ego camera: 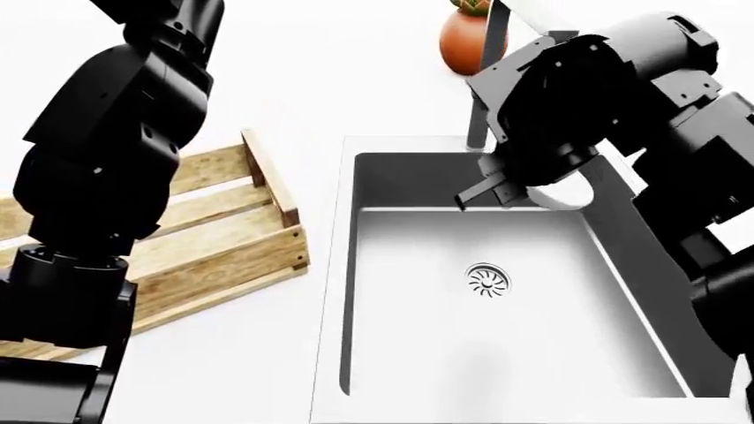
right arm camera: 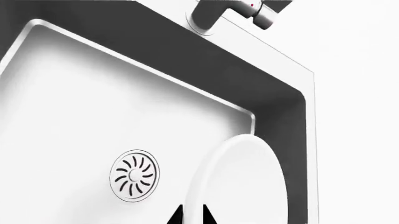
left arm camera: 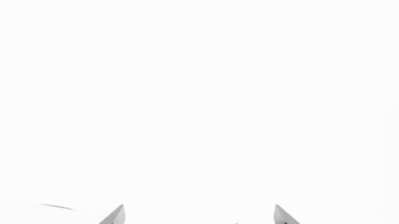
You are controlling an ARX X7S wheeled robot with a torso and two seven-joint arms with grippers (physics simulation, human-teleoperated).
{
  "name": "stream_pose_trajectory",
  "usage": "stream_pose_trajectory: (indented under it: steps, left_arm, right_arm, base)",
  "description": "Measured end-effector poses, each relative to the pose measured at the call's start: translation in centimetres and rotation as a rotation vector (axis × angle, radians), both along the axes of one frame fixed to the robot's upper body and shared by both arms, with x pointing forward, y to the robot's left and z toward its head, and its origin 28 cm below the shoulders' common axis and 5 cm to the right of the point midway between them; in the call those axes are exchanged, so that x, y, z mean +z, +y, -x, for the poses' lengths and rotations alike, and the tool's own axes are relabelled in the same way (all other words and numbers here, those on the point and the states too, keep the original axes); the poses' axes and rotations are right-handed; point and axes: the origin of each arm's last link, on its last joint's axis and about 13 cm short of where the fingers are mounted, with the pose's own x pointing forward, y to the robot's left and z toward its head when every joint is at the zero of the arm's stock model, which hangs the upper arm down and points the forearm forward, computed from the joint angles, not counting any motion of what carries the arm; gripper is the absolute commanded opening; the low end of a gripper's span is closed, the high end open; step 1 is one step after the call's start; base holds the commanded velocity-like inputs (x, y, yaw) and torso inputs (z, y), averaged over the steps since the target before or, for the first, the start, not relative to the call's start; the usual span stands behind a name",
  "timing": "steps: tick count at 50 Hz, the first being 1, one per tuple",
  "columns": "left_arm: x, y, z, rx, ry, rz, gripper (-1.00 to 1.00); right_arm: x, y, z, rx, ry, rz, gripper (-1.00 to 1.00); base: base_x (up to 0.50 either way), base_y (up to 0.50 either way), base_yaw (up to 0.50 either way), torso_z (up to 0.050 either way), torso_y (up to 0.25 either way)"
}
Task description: Move the fresh-baked cupcake off the tray onto the counter, and place the bowl used for mixing into the sink.
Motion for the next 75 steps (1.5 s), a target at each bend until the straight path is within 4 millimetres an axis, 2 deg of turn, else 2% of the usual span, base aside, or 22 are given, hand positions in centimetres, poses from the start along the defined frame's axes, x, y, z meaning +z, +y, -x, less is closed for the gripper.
stream_pose_trajectory:
  steps: [19,41,75]
  left_arm:
    - [0.0,0.1,0.2,0.0,-0.001,0.001,1.0]
    - [0.0,0.0,0.1,-0.001,0.0,0.0,1.0]
    - [-0.3,-0.1,-0.1,-0.003,0.011,-0.004,1.0]
  right_arm:
    - [-2.5,0.5,-1.7,0.022,0.087,0.023,-1.0]
    - [-5.7,0.9,-2.2,0.031,0.193,0.014,-1.0]
    - [-9.2,0.4,-2.3,-0.004,0.292,-0.04,-1.0]
  base:
    - [0.0,0.0,0.0,0.0,0.001]
    - [0.0,0.0,0.0,0.0,0.0]
    - [0.0,0.0,0.0,0.0,0.0]
